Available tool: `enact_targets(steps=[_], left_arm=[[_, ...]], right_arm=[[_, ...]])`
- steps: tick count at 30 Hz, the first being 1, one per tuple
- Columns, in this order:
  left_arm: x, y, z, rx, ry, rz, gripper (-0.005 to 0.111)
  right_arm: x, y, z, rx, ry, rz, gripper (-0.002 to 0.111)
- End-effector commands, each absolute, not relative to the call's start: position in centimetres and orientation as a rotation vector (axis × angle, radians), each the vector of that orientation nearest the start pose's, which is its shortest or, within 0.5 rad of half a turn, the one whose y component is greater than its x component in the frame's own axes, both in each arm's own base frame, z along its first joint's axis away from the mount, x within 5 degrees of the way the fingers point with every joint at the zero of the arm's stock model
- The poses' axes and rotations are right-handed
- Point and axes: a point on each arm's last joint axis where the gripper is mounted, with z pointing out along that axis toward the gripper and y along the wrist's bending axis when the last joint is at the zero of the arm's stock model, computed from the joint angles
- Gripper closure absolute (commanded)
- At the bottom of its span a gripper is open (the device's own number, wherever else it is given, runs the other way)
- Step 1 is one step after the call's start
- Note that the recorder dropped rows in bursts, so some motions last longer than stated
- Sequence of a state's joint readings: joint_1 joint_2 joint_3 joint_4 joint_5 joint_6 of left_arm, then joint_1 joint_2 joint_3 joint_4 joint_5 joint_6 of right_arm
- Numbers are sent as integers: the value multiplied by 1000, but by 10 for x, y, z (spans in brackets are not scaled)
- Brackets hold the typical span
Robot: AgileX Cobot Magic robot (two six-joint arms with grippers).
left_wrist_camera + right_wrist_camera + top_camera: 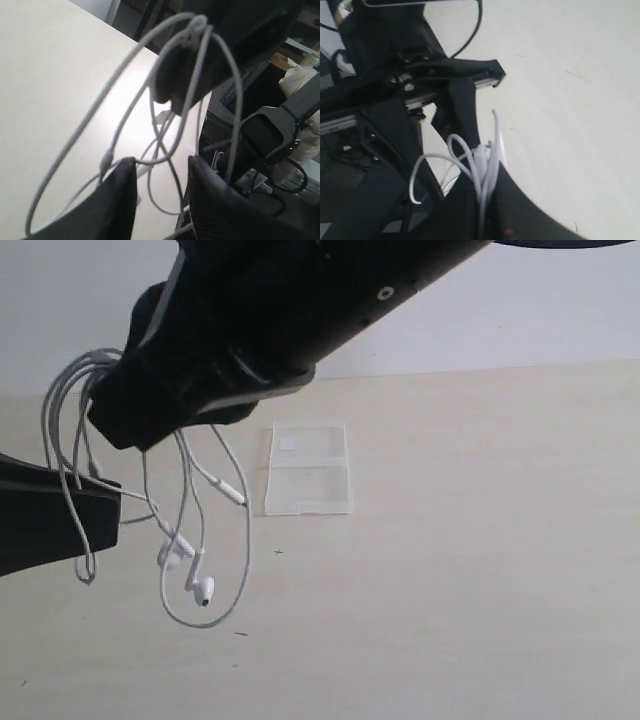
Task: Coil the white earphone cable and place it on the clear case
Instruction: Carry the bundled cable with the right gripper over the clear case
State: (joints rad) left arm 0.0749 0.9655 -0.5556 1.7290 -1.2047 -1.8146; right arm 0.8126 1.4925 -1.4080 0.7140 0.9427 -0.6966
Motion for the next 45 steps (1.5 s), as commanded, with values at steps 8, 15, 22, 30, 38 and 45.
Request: enact_targets(steps=[8,15,22,30,38,45], left_arm=[[147,-73,293,633,1923,-1173,68],[149,-72,292,561,1959,-1191,50],[149,-72,292,538,1971,-1206,50],[149,-72,292,528,1975,-1204,52],[146,-74,293,559,1968,-1243,59],[146,-74,293,551,1973,-1248,61]], right_arm=[[188,259,370,-1445,2041,826,108],[190,251,363,-1457,2140,719,108],[190,243,365,-1439,2176,618,108],[210,222,362,-1331,2260,434,108],[273,215,332,-1105,2287,354,108],[327,233,282,-936,2292,338,108]])
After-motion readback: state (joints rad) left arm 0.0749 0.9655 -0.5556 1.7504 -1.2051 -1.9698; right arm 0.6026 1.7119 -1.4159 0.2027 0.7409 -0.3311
